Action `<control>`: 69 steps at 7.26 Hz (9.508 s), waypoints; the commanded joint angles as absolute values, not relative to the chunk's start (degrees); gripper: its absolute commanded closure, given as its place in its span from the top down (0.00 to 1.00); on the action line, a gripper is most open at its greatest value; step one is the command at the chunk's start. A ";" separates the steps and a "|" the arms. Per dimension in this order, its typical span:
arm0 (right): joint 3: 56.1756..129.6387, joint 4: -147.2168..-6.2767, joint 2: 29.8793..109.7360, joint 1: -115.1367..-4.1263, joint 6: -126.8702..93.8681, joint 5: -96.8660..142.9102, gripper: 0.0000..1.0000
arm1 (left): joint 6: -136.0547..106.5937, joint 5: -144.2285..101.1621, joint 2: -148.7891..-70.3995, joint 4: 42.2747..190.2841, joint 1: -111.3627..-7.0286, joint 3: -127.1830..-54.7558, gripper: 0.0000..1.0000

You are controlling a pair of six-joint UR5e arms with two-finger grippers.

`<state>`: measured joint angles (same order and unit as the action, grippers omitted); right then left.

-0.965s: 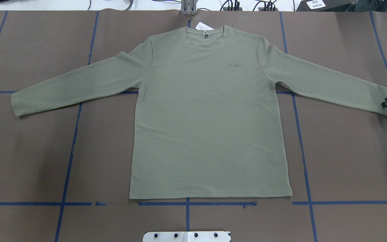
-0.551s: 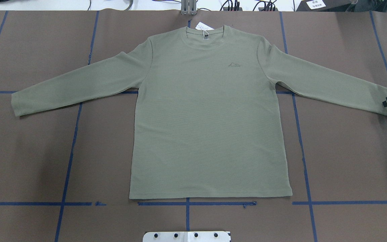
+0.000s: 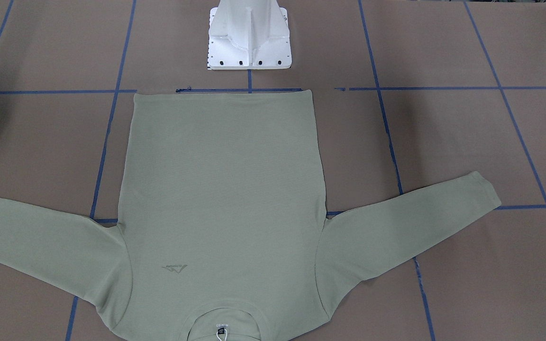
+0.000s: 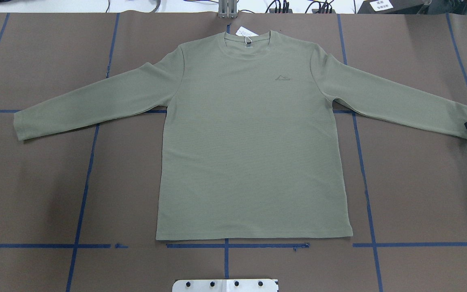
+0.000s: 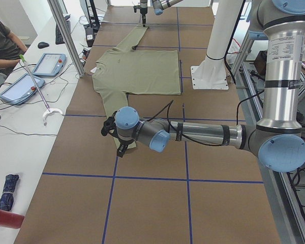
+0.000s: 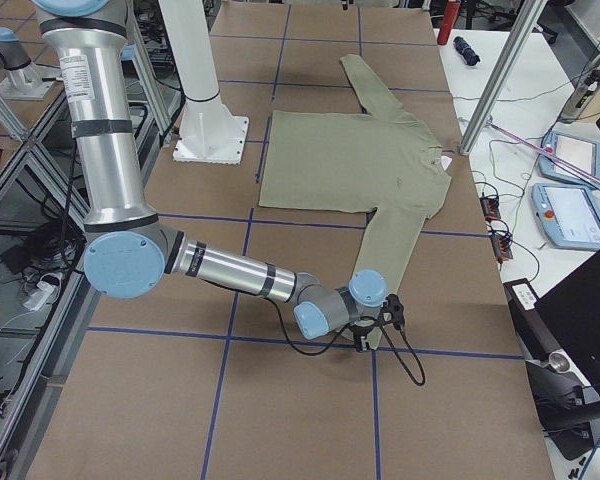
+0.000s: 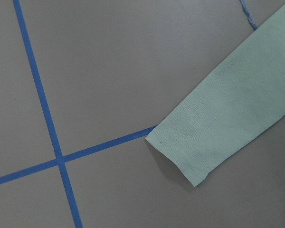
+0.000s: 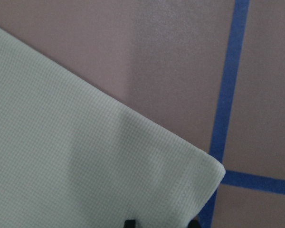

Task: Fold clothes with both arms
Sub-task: 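Lower the right gripper onto the sleeve cuff farthest from the left arm, then carry the grasped sleeve across the shirt body toward the left arm, then release the sleeve and raise the right gripper away from the shirt, then grasp the other sleeve cuff with the left gripper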

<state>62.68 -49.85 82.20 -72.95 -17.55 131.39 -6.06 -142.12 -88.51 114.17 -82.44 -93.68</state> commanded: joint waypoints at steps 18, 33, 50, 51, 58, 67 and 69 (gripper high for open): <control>67.50 -58.91 35.42 -41.44 -45.35 110.35 0.00 | -6.24 -142.03 -87.89 114.17 -82.71 -96.24 1.00; 70.18 -73.64 30.31 -34.06 -63.71 104.61 1.00 | -25.50 -133.36 -91.23 118.18 -76.32 -96.59 1.00; 95.54 -104.77 51.77 -56.43 -36.21 123.57 1.00 | -60.21 -110.83 -94.13 136.67 -55.20 -80.16 0.99; 95.54 -104.77 51.77 -56.43 -36.21 123.57 1.00 | -60.29 -110.83 -94.13 136.67 -55.02 -80.16 0.99; 95.54 -104.77 51.85 -56.69 -36.21 123.84 1.00 | -60.64 -111.27 -93.08 135.71 -55.19 -85.85 0.00; 102.83 -98.02 72.04 -62.92 -27.07 125.75 1.00 | -76.37 -111.54 -135.55 100.49 -50.73 -82.39 0.00; 103.27 -93.63 76.36 -63.02 -27.25 126.12 1.00 | -82.68 -111.79 -148.02 100.55 -47.21 -75.36 0.00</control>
<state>103.03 -96.43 73.66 -62.73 -27.26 125.74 -79.08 -111.62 -139.35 101.04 -49.32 -80.11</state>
